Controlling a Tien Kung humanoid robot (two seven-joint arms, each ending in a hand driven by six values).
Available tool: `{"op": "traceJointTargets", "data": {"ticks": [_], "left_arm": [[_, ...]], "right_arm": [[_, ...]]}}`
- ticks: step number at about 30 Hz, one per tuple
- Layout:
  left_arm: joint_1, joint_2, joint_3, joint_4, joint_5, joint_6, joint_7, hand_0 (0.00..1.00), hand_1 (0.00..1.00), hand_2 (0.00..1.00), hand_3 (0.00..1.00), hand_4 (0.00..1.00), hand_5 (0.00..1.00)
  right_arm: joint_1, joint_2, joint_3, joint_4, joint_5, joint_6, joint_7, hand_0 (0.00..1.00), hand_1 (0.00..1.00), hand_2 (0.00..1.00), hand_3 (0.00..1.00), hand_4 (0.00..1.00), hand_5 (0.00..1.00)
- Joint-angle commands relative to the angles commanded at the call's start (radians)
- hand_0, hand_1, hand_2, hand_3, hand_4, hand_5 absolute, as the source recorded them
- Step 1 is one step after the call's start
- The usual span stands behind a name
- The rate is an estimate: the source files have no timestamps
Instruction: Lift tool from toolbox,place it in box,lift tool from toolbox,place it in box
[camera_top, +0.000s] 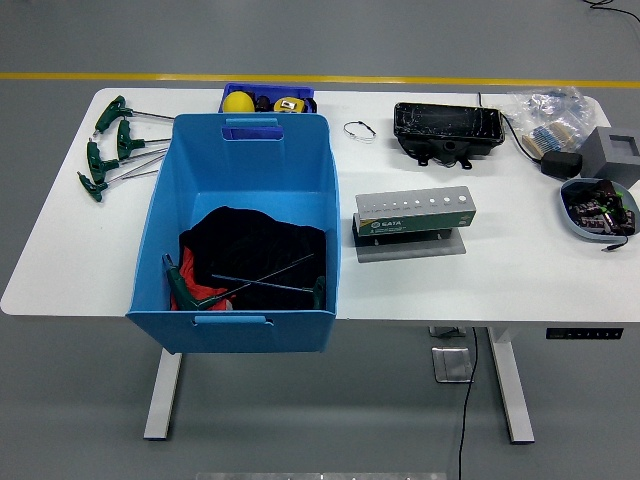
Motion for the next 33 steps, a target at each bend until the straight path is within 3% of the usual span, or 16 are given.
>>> {"op": "traceJointTargets", "data": {"ticks": [5, 10, 13, 20, 33], "left_arm": [[0.003, 0.004, 0.004, 0.000, 0.004, -0.001, -0.001, 0.625, 0.680, 0.697, 0.784, 0.792, 0.776], [-0.006, 0.003, -0.064, 0.000, 0.084, 0.003, 0.019, 0.626, 0.681, 0.699, 0.784, 0.795, 0.778], [-0.011, -0.002, -0.128, 0.000, 0.151, 0.006, 0.037, 0.626, 0.681, 0.699, 0.784, 0.795, 0.778], [-0.005, -0.007, -0.139, 0.000, 0.158, 0.003, 0.038, 0.626, 0.683, 0.703, 0.788, 0.796, 0.777], [0.017, -0.009, 0.036, 0.000, -0.045, 0.000, 0.004, 0.632, 0.684, 0.701, 0.785, 0.799, 0.776]], "right_arm": [[-0.045, 0.072, 0.029, 0.025, -0.025, 0.003, -0.002, 0.868, 0.839, 0.867, 0.910, 0.998, 0.998], [-0.069, 0.122, 0.038, 0.027, -0.052, 0.010, -0.011, 0.869, 0.839, 0.869, 0.909, 0.998, 0.998], [-0.067, 0.141, 0.039, 0.022, -0.060, 0.013, -0.014, 0.869, 0.839, 0.869, 0.909, 0.998, 0.998], [-0.043, 0.163, 0.040, 0.020, -0.103, 0.036, -0.033, 0.869, 0.841, 0.868, 0.910, 0.998, 0.998], [0.039, 0.167, 0.017, 0.013, -0.128, 0.049, -0.062, 0.869, 0.840, 0.867, 0.912, 0.998, 0.998]]}}
